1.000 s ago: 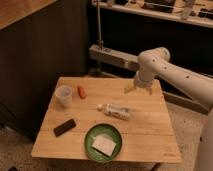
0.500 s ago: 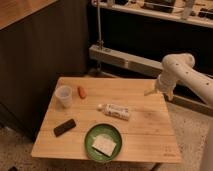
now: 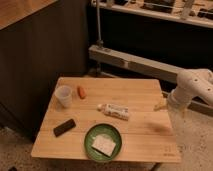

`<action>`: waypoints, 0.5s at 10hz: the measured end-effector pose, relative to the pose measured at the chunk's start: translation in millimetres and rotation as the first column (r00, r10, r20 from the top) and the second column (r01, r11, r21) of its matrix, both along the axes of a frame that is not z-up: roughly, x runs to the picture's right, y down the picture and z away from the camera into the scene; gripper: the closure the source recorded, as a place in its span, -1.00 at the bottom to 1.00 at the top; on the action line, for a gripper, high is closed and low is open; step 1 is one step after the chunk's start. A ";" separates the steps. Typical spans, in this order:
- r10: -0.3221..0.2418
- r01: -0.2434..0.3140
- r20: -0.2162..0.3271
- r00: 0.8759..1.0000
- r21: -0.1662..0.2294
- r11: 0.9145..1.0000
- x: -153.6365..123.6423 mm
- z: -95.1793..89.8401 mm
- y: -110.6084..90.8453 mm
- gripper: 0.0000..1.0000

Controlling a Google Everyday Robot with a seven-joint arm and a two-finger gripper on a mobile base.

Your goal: Move the arm in a circular motion

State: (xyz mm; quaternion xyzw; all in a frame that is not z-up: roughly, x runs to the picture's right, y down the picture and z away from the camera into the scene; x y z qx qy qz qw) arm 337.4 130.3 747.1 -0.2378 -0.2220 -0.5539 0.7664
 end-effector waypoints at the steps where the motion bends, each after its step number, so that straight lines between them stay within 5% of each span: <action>1: 0.016 -0.016 0.014 1.000 -0.018 1.000 -19.5 -12.8 16.2 -0.60; 3: 0.037 -0.036 0.029 0.999 -0.042 0.998 -54.1 -31.9 38.4 -0.60; 5: 0.044 -0.039 0.063 0.997 -0.081 0.996 -119.8 -58.3 62.9 -0.60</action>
